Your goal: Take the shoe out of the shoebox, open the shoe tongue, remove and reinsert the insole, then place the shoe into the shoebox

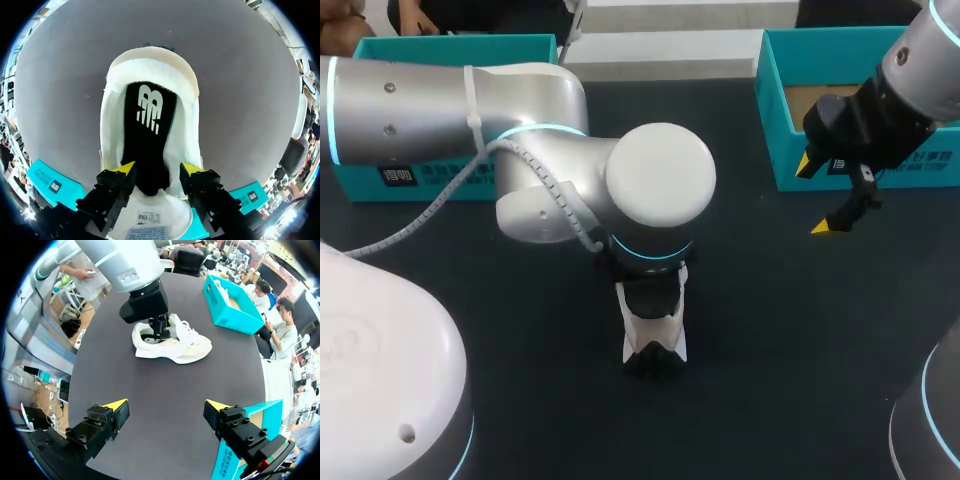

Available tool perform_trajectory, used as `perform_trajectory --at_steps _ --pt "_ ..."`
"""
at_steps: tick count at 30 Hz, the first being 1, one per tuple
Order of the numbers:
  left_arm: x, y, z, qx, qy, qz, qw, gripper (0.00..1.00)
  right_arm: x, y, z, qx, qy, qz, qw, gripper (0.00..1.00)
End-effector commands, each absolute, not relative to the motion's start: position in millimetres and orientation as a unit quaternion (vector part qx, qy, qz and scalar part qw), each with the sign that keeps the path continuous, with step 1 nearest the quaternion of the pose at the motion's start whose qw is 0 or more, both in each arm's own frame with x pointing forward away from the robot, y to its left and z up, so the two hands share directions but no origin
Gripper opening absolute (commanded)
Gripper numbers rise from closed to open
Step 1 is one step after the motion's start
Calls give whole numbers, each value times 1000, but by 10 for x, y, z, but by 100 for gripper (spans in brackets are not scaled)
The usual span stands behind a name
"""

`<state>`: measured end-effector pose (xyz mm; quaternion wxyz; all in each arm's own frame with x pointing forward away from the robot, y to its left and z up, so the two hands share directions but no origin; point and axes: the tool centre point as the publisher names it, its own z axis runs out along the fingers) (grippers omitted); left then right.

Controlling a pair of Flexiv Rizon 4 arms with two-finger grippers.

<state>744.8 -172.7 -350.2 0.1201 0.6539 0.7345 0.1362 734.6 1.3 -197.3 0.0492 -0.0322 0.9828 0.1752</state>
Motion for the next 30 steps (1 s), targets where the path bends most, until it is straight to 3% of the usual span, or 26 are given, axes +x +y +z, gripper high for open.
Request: perform_trajectory --at_steps 1,15,30 --pt "7400 -1707 -3473 654 733 137 127 100 7351 19 -1981 -32 983 175 49 100" --pt "7351 -1737 -3332 658 728 106 161 100 7351 19 -1981 -32 983 175 49 100" --pt "7449 -1855 -3402 666 724 98 150 100 7351 19 -1981 -32 983 175 49 100"
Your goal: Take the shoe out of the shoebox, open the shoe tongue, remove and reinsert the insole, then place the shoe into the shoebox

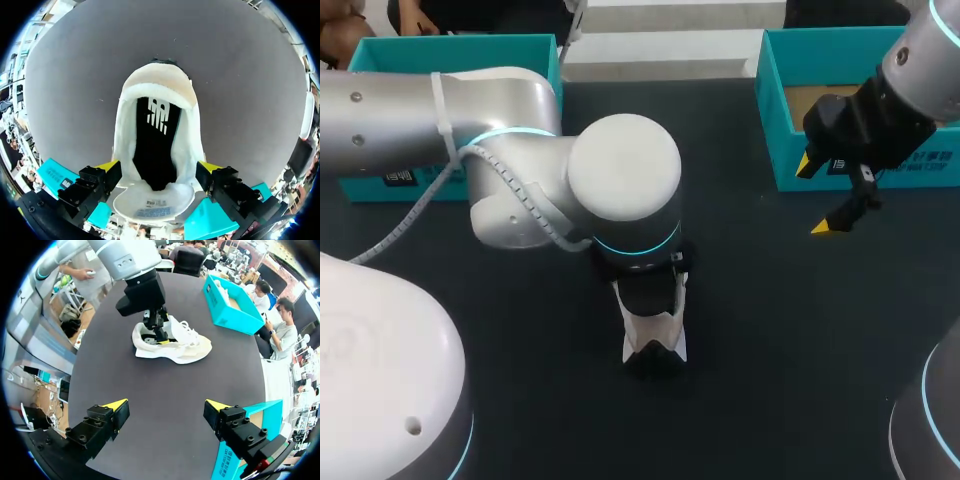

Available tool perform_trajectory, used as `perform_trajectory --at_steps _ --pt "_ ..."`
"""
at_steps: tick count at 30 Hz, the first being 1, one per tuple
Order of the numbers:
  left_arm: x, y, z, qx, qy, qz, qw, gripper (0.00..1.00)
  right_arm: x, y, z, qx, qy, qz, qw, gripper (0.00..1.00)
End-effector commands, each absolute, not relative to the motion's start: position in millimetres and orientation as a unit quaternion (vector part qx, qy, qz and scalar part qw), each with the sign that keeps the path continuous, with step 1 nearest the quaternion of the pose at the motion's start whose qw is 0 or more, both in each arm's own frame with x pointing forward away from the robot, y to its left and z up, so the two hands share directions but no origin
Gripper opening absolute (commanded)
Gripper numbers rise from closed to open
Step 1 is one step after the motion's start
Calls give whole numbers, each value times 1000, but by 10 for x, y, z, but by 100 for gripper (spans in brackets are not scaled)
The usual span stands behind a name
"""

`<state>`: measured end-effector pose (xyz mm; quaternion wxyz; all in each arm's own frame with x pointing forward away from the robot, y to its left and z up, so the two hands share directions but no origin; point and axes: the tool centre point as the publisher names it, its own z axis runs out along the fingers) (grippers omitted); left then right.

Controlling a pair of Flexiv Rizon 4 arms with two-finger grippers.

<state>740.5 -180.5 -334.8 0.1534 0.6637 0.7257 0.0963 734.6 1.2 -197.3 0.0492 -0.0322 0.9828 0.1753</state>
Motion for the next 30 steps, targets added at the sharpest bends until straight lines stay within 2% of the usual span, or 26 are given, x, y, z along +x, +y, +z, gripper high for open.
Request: perform_trajectory --at_steps 1,8,30 --pt "7451 -1859 -3404 667 723 98 150 100 7351 19 -1981 -32 983 175 49 100" --pt "7500 -1904 -3417 684 705 112 149 100 7351 19 -1981 -32 983 175 49 100" --pt "7749 -1788 -2906 673 708 108 184 100 7351 19 -1981 -32 983 175 49 100"
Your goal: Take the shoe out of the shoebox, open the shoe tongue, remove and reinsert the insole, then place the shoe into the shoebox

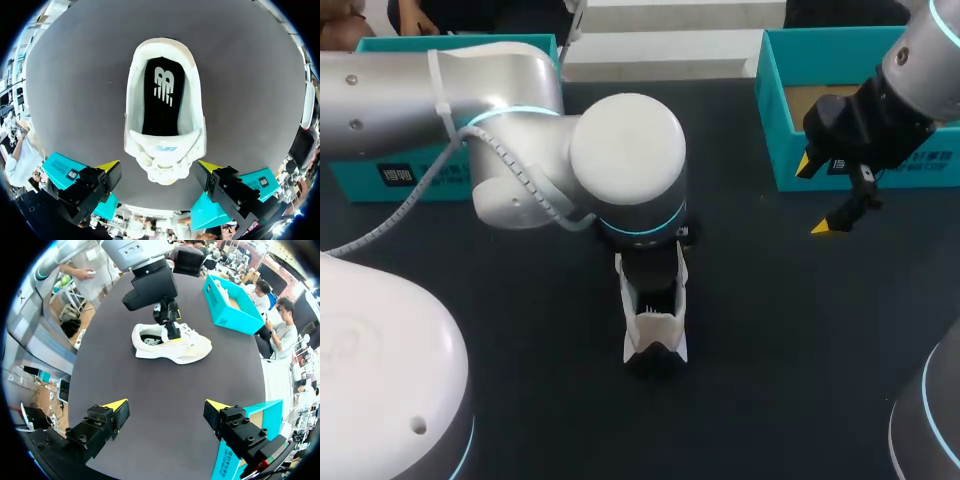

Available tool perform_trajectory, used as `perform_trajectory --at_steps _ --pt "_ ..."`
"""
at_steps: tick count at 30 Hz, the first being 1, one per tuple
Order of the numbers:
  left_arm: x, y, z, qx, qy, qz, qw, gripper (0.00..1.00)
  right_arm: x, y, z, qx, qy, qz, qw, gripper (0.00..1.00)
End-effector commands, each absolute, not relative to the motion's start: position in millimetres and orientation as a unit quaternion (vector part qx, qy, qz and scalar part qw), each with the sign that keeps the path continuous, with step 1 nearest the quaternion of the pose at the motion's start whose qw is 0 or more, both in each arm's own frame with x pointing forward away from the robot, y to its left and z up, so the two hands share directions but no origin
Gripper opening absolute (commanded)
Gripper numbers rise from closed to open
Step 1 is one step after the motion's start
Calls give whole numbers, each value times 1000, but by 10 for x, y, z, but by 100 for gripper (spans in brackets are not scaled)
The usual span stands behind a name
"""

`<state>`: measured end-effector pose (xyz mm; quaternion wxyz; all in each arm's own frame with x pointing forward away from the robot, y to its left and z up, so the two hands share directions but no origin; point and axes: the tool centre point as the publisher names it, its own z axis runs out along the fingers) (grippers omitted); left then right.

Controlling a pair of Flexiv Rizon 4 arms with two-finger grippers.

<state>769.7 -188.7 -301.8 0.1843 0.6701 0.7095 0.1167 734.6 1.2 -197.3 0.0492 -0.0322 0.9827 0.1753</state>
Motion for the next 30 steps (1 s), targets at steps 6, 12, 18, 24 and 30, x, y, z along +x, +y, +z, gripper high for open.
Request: perform_trajectory --at_steps 6,12,18,24,30 --pt "7766 -1772 -2878 675 706 110 185 46 7351 19 -1981 -32 983 175 49 100" --pt "7738 -1758 -2993 680 706 99 171 44 7351 19 -1981 -32 983 175 49 100" --pt "7651 -1801 -3221 687 705 93 147 44 7351 19 -1981 -32 983 175 49 100" --pt "7550 -1835 -3378 694 701 91 133 44 7351 19 -1981 -32 983 175 49 100" --pt "7537 -1828 -3241 685 706 89 157 42 7351 19 -1981 -32 983 175 49 100"
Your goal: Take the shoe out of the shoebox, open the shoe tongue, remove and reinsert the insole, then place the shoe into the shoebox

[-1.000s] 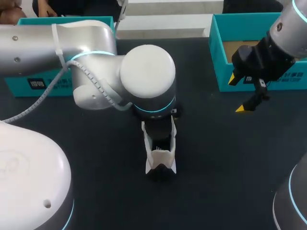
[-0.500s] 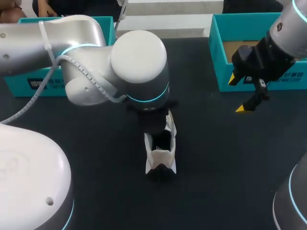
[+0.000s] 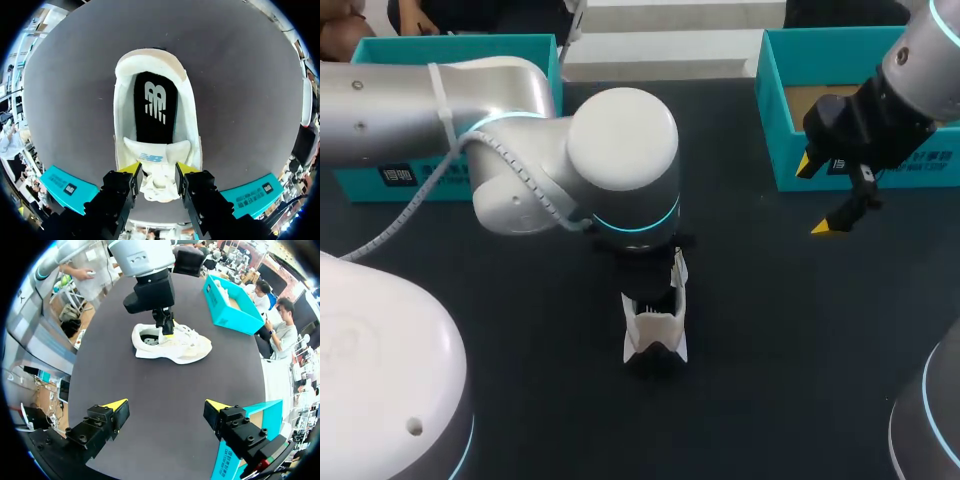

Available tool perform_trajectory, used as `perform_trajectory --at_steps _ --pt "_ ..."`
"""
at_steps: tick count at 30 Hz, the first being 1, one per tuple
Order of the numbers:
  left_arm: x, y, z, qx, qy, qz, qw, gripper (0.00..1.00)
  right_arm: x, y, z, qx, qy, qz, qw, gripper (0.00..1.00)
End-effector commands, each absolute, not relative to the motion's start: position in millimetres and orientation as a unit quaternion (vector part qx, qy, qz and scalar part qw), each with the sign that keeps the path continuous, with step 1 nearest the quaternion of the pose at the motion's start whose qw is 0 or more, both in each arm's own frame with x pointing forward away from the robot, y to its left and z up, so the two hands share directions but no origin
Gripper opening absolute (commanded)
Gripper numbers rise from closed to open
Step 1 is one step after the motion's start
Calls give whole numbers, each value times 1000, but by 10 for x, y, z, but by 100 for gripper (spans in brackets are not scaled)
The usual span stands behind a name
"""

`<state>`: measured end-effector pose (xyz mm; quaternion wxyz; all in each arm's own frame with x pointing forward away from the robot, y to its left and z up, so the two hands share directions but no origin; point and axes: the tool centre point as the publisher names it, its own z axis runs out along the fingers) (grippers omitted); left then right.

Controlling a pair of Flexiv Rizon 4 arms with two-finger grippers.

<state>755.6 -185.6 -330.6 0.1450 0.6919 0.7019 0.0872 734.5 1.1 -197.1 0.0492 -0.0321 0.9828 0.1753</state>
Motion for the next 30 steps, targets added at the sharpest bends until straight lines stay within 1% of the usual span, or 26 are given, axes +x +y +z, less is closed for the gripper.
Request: perform_trajectory --at_steps 1,5,10,14,17,18,19,20,21,30 --pt "7547 -1834 -3236 682 709 86 158 42 7351 19 -1981 -32 983 175 49 100" --pt "7519 -1876 -3290 678 713 78 163 40 7351 19 -1981 -32 983 175 49 100" --pt "7454 -1878 -3369 677 715 78 156 41 7351 19 -1981 -32 983 175 49 100" --pt "7372 -1838 -3188 653 736 83 156 42 7351 19 -1981 -32 983 175 49 100" --pt "7296 -1719 -2942 576 798 85 156 47 7351 19 -1981 -32 983 175 49 100" --pt "7272 -1667 -2895 534 826 95 150 55 7351 19 -1981 -32 983 175 49 100" --pt "7255 -1609 -2864 510 844 100 136 69 7351 19 -1981 -32 983 175 49 100" --pt "7221 -1523 -2845 476 868 85 117 96 7351 19 -1981 -32 983 175 49 100" --pt "7197 -1474 -2829 470 873 67 110 100 7351 19 -1981 -32 983 175 49 100" --pt "7197 -1474 -2829 470 873 67 110 100 7351 19 -1981 -32 983 175 49 100"
